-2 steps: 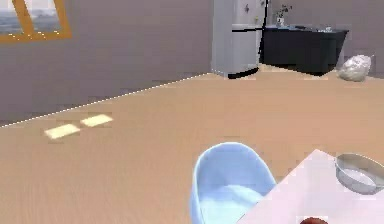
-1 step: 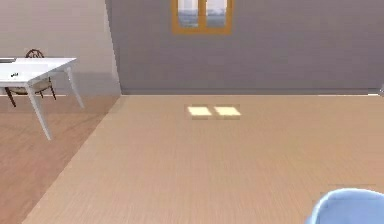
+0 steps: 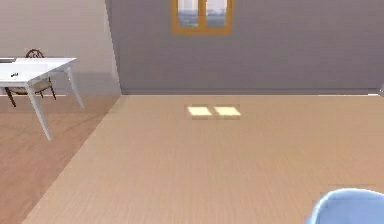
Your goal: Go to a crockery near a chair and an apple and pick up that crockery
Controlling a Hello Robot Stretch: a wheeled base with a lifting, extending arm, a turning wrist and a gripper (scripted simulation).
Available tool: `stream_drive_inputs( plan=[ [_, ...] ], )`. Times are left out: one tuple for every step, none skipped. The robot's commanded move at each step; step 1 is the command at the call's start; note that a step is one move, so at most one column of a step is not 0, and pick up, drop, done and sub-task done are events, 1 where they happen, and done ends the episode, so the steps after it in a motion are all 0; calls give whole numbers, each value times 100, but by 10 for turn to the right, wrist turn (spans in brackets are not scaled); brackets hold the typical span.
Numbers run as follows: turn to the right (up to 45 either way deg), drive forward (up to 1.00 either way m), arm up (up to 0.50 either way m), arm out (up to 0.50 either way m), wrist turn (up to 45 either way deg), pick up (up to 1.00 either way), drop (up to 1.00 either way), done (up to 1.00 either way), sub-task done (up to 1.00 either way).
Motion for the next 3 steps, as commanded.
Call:
stream_drive_inputs(
  plan=[
    [0,35,0,0,0,0,0,0,0],
    [240,0,0,0,0,0,0,0,0],
    [0,40,0,0,0,0,0,0,0]
  ],
)
